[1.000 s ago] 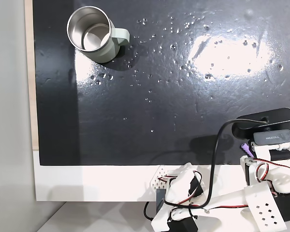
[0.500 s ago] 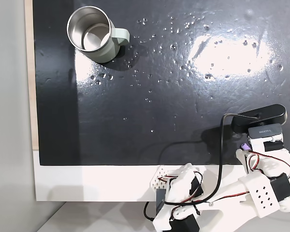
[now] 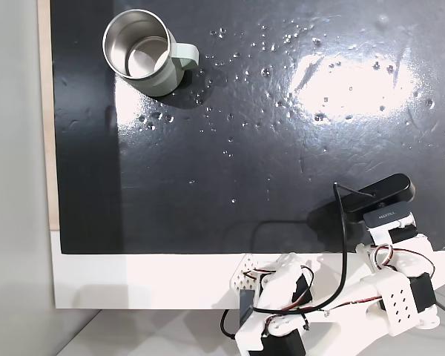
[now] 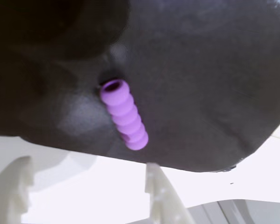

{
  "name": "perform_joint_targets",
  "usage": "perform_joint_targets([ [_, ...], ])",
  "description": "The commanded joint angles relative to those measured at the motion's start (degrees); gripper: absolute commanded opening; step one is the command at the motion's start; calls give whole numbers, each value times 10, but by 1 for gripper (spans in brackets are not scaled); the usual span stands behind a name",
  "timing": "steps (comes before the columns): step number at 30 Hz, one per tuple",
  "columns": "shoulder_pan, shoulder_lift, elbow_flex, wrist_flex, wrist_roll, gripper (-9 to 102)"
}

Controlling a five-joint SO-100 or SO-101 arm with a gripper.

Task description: Grasp a pengrip and put it in the cup.

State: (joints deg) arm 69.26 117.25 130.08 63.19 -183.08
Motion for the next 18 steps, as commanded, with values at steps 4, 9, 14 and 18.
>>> perform_joint_targets([
  [4, -3, -40, -49, -11, -20, 30],
  [9, -15, -96, -89, -11, -18, 30],
  [14, -27, -151, -120, -22, -11, 30],
  [18, -43, -188, -117, -61, 11, 30],
])
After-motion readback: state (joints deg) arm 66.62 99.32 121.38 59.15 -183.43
